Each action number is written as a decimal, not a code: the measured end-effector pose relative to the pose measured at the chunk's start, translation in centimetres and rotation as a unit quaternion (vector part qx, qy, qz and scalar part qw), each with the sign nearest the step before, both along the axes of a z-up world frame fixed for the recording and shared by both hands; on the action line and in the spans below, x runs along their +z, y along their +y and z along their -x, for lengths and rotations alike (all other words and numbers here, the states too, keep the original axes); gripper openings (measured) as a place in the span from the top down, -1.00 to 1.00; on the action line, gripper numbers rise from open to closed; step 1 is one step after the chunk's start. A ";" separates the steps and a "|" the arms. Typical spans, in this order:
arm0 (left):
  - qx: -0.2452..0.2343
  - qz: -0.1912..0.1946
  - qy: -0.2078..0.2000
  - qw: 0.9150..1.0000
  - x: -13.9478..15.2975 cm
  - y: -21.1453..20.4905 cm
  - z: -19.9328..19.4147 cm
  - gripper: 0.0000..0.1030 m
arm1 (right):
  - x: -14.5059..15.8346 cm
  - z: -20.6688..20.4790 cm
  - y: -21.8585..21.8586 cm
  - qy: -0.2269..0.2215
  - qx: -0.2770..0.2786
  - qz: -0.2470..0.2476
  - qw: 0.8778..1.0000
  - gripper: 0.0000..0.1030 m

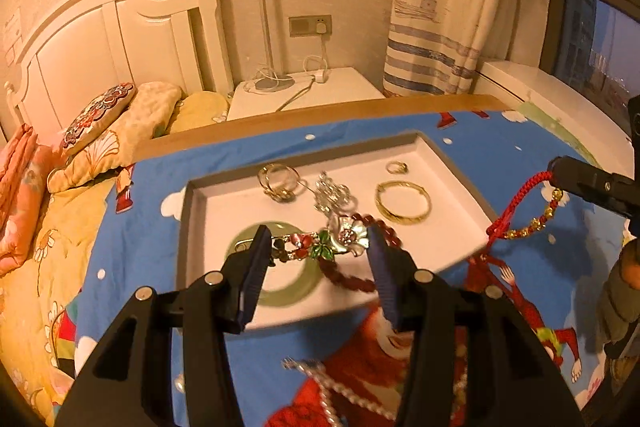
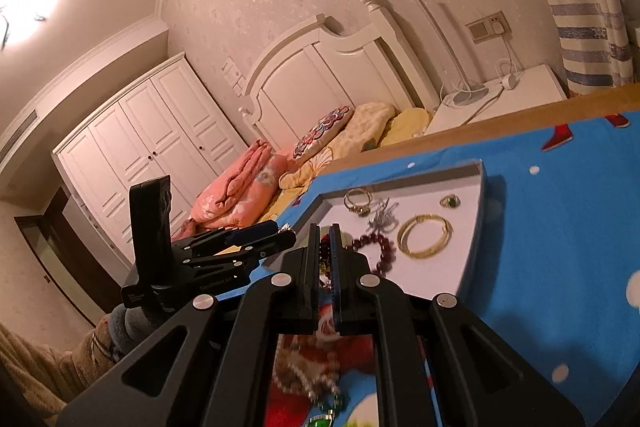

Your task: Organize jewelry

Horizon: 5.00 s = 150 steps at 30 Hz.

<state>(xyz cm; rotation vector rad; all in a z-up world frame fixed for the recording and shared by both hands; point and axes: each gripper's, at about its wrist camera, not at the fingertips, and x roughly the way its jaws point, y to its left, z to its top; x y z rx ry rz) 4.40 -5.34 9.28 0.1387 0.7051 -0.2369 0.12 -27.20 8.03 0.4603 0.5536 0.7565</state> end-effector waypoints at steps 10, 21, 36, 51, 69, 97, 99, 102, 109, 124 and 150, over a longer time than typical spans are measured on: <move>0.033 0.005 0.036 0.999 -0.8 2.1 -7.3 0.07 | -2.5 -3.1 1.9 0.023 -0.037 0.044 0.998 0.87; 0.091 -0.034 0.051 0.994 -3.6 3.1 -8.8 -0.59 | -5.1 -4.7 0.2 0.077 -0.044 0.000 0.996 0.86; 0.136 0.018 -0.004 0.991 -2.7 7.3 5.5 -0.92 | -4.1 -3.1 -1.0 0.040 -0.056 -0.031 0.997 -0.74; 0.216 0.110 0.034 0.970 -6.6 17.1 9.9 -0.95 | -3.8 -1.3 1.3 0.031 -0.021 0.018 0.999 -0.67; 0.196 0.138 0.043 0.970 -6.9 17.0 9.5 -0.95 | -5.9 5.4 17.1 0.033 0.113 0.375 0.919 0.38; 0.205 0.091 0.074 0.972 -7.5 16.0 8.4 -0.95 | -6.0 5.0 14.8 0.061 0.121 0.266 0.954 0.75; 0.206 0.091 0.078 0.971 -7.6 16.0 8.3 -0.95 | -6.0 4.9 13.7 0.070 0.130 0.230 0.962 0.75; 0.208 0.095 0.085 0.970 -7.8 16.2 8.1 -0.95 | -6.2 4.4 13.0 0.096 0.140 0.207 0.964 0.74; 0.209 0.099 0.086 0.969 -7.9 16.3 8.1 -0.95 | -6.6 4.3 12.8 0.120 0.166 0.189 0.960 0.73; 0.203 0.168 0.051 0.963 -7.2 18.0 9.6 -0.95 | -6.4 4.6 15.0 0.095 0.137 0.287 0.943 0.72; 0.072 0.087 0.043 0.993 -4.3 7.0 10.7 -0.95 | -5.6 6.4 -0.4 0.136 0.052 -0.051 0.988 0.78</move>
